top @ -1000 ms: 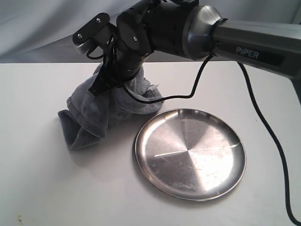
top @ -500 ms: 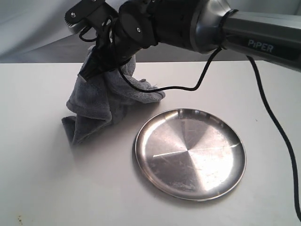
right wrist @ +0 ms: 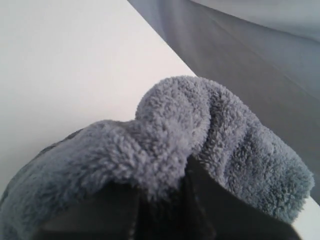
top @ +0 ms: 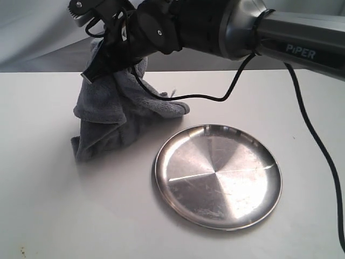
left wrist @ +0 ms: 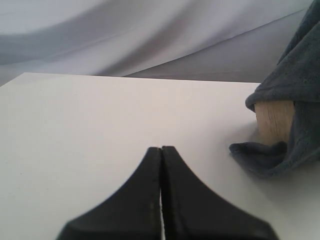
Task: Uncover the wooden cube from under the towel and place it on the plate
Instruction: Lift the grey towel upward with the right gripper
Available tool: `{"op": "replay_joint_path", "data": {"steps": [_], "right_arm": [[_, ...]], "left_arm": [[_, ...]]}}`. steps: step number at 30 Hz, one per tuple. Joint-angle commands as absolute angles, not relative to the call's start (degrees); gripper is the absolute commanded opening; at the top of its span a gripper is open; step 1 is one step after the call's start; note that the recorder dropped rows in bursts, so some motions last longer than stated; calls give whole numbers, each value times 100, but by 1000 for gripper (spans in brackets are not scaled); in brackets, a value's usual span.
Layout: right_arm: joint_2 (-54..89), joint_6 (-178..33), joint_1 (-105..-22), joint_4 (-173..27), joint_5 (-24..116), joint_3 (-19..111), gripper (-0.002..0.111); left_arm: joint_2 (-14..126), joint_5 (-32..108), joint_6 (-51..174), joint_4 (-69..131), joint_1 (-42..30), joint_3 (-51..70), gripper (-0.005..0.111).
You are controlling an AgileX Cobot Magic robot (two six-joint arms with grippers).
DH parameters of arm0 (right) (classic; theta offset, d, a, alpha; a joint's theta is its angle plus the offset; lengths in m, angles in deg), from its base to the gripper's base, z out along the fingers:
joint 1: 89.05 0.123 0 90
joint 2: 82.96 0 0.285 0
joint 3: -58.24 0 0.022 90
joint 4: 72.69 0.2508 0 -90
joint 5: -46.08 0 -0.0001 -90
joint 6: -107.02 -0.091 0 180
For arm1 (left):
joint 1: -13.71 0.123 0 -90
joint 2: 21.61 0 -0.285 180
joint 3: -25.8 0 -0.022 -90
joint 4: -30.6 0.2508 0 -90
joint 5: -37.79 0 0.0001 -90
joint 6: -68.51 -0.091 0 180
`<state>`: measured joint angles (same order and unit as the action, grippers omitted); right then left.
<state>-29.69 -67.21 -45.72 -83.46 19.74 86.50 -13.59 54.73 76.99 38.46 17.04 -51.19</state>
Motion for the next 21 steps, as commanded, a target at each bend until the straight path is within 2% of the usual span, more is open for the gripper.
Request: {"op": "replay_joint_path", "data": {"steps": [1, 13, 21], "right_arm": [[-2815, -6703, -4564, -8412, 2350, 8677, 0], [-2815, -6703, -4564, -8412, 2327, 8677, 0], [-2630, -6703, -4564, -8374, 1598, 8677, 0]], "left_arm": [[-1383, 5432, 7725, 3847, 1710, -5141, 0], [-1383, 5432, 7725, 3847, 1710, -5141, 0], [-1383, 5432, 7725, 3847, 1710, -5141, 0]]}}
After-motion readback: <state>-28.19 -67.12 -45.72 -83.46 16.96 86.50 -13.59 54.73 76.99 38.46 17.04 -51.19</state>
